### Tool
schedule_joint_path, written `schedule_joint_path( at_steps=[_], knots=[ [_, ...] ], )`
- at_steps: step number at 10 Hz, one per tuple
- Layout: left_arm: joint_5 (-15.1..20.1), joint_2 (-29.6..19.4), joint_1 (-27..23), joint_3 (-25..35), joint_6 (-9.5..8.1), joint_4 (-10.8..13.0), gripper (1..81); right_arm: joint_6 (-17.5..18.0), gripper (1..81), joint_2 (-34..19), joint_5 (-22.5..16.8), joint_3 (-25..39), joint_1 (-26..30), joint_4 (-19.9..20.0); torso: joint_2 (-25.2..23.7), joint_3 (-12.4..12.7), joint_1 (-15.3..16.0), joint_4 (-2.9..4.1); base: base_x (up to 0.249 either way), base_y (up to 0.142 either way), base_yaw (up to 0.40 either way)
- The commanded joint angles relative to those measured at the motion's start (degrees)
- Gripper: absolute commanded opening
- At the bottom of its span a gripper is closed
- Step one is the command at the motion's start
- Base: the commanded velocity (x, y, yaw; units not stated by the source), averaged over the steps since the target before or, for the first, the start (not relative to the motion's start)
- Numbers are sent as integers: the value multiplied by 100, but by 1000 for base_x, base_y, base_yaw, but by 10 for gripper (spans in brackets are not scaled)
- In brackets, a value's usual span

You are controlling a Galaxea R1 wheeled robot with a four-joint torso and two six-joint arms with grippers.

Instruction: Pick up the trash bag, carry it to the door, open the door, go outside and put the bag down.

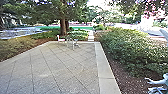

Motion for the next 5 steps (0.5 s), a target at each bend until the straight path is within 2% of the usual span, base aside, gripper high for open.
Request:
schedule_joint_path(
  at_steps=[1,2,3,4,5],
  knots=[
    [320,-95,-246,87,-21,-26,10,-14,811,40,-326,31,205,-24,0,0,3,-6,0,0,0],
    [320,-166,-246,228,-21,-26,10,-23,811,40,-379,40,214,-24,0,0,3,162,0,0,0],
    [320,-366,-264,584,-21,-17,10,-40,811,13,-414,57,214,-50,0,0,3,293,0,0,0],
    [311,-570,-289,939,-29,-26,10,-41,811,-13,-414,128,196,-85,0,0,3,325,0,0,0],
    [311,-790,-316,1300,-29,-26,10,-41,811,-66,-405,277,188,-121,0,0,3,319,0,0,0]
  ],
)
